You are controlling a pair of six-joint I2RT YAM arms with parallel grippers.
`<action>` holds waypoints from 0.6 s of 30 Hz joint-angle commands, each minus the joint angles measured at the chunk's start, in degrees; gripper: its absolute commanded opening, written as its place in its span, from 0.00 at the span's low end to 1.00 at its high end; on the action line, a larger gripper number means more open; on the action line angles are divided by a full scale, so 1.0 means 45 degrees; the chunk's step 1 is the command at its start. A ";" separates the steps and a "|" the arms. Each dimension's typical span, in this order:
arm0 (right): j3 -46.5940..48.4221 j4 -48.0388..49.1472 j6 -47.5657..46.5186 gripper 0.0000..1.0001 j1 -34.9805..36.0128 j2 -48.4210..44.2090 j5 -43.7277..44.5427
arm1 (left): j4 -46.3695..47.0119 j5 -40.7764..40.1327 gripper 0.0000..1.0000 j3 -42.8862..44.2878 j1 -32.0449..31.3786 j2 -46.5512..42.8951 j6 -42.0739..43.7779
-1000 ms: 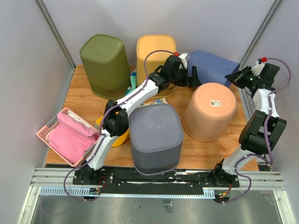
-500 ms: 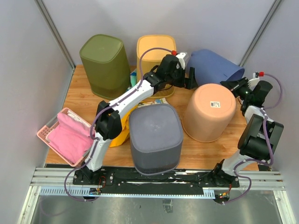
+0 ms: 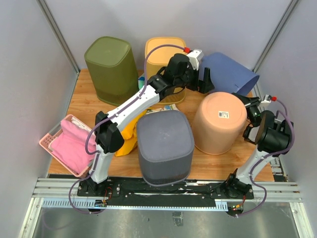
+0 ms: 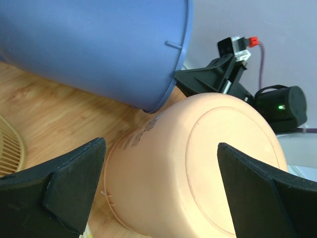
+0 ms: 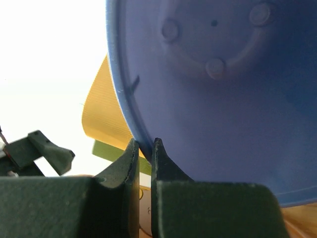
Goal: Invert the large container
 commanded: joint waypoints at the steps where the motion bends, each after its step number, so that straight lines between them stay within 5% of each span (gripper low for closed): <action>1: -0.1136 -0.0027 0.2303 0.00 0.0251 0.1874 0.0807 | 0.0066 -0.0031 0.99 0.0181 -0.0288 -0.0101 0.0291; 12: -0.0884 0.0133 0.2703 0.00 0.0504 0.0675 0.1250 | -0.0056 -0.0158 0.99 0.0631 -0.0491 0.0079 0.0295; 18: -0.0559 -0.0059 0.2657 0.47 0.0485 -0.0410 0.1787 | -0.0151 -0.0198 0.99 0.0758 -0.0511 -0.0172 0.0373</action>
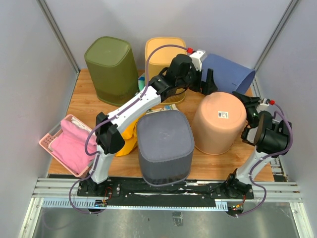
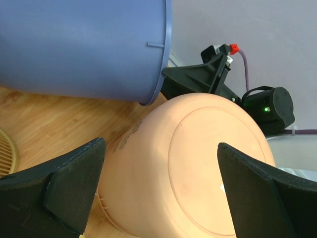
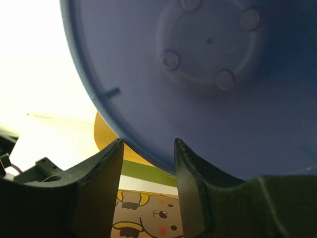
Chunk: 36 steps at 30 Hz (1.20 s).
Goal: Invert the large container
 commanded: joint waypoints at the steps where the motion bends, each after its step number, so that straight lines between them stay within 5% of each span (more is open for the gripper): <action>1: -0.0036 -0.0332 0.0457 0.51 0.0087 -0.0365 0.0590 | 0.0082 -0.0113 0.99 0.0424 -0.0117 -0.0274 0.0257; 7: 0.0761 -0.3018 -0.0887 0.55 0.0086 -0.1830 0.1070 | 0.0055 -0.0178 0.99 0.0268 -0.0117 -0.0630 0.0371; 18: 0.3084 -1.1993 -0.6487 0.63 0.0074 -0.5208 0.2499 | 0.0028 -0.0343 0.99 0.0086 -0.0117 -0.0706 0.0560; 29: 0.6351 -1.3989 -0.6995 0.62 0.0067 -0.3117 0.2130 | -0.0241 -0.0778 0.99 -0.0260 -0.0117 -0.1044 0.0871; 36: 0.7227 -1.2613 -0.5523 0.43 0.0144 -0.1415 0.1471 | -0.0219 -0.0556 0.99 -0.0696 -0.0117 -0.1126 0.0688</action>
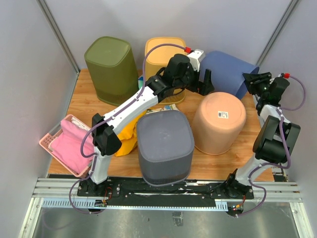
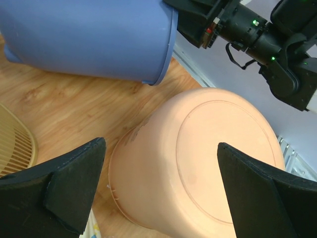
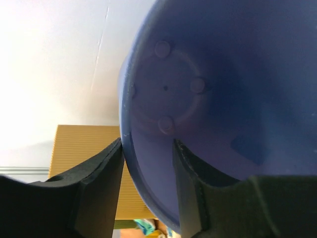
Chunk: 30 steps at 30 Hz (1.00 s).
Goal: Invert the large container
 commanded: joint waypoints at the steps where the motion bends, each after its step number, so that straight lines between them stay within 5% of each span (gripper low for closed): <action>1: 0.0486 0.0787 0.0888 0.39 0.0148 0.0532 -0.0454 | 0.0063 0.0065 0.99 -0.0266 -0.0107 -0.0465 0.0100; 12: 0.0073 0.1524 0.1495 0.01 0.0266 0.0644 -0.0324 | 0.0107 0.0199 0.99 -0.0534 -0.0107 -0.0505 -0.0004; 30: -0.0764 0.7812 0.6168 0.00 0.0977 0.1567 0.0462 | 0.0220 0.0257 0.99 -0.0716 -0.0166 -0.0466 -0.0113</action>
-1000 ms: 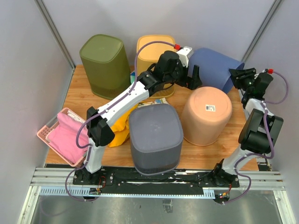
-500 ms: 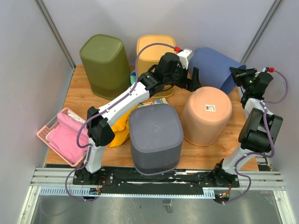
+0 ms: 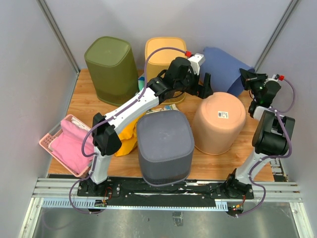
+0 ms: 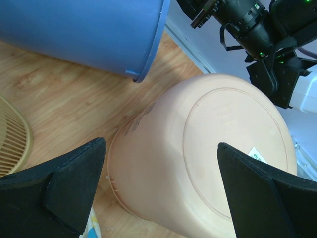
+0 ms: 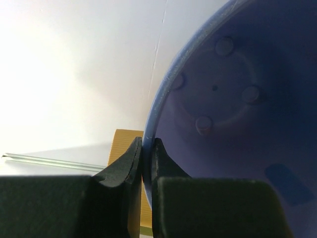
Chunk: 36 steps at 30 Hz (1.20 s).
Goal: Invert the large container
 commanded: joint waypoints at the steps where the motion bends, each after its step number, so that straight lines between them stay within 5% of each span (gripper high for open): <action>1: -0.0436 0.2984 0.2021 0.00 0.0262 0.0125 0.0410 | 0.0234 0.0097 0.99 -0.0018 -0.0151 -0.0466 -0.0001; 13: -0.4931 0.7532 0.4178 0.00 -0.0209 0.1232 0.0842 | 0.0234 0.0317 0.99 0.0276 -0.0186 -0.0069 0.0014; 32: -0.7892 0.7525 0.2407 0.00 -0.1008 0.1226 0.0308 | 0.0084 0.0587 0.99 0.0611 -0.0360 0.0250 -0.0004; 36: -0.8235 0.7339 0.2034 0.10 -0.1080 0.1406 0.0418 | 0.0058 0.0528 0.99 0.0536 -0.0439 0.0166 -0.0004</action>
